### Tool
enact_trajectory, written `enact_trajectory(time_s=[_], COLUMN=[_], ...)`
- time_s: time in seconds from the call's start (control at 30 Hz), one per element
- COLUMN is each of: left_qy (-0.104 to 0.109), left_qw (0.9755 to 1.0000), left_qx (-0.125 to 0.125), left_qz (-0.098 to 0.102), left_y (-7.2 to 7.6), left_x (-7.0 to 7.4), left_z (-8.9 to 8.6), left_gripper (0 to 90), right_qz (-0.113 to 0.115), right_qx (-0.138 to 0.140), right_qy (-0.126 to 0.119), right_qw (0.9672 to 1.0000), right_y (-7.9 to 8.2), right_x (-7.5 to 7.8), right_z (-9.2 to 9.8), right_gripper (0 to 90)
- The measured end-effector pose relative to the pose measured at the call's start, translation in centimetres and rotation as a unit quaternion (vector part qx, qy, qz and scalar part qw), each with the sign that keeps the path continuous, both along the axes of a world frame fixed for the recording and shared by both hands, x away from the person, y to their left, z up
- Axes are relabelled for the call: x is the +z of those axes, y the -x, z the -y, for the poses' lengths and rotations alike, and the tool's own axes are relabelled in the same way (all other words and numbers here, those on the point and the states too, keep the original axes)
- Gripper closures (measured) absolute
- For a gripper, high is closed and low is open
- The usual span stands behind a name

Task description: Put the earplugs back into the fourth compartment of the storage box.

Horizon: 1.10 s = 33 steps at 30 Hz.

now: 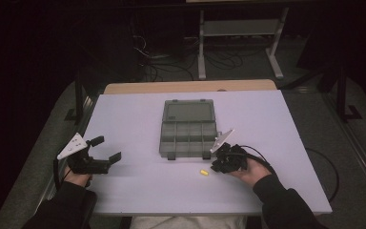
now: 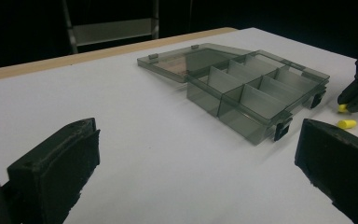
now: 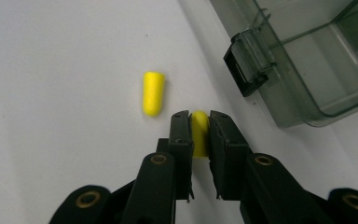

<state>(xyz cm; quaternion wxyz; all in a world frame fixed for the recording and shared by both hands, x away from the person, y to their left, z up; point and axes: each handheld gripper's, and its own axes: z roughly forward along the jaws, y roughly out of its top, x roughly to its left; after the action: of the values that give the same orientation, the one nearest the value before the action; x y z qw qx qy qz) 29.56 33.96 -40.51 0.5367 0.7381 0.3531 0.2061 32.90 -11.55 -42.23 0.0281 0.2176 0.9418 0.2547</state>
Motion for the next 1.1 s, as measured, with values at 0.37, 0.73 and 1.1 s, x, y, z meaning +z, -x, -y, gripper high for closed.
enact_trajectory(time_s=[0.37, 0.73, 1.1], left_qy=[0.000, -0.002, -0.003], left_qw=[1.0000, 1.0000, 1.0000], left_qx=[0.000, 0.000, 0.000], left_qz=[-0.002, -0.002, -0.002], left_y=[0.0, 0.0, 0.0], left_x=[0.0, 0.0, -0.1], left_z=[0.0, 0.1, 0.0], left_gripper=[0.0, 0.0, 0.0], right_qz=[0.008, 0.017, 0.029], right_qx=[-0.006, -0.012, -0.013], right_qy=[-0.025, -0.047, -0.048], right_qw=[0.9996, 0.9987, 0.9983], right_y=[-0.1, -0.7, -2.1], right_x=[1.5, 3.8, 5.8], right_z=[0.8, 1.7, 1.7], right_gripper=[78.5, 78.6, 78.6])
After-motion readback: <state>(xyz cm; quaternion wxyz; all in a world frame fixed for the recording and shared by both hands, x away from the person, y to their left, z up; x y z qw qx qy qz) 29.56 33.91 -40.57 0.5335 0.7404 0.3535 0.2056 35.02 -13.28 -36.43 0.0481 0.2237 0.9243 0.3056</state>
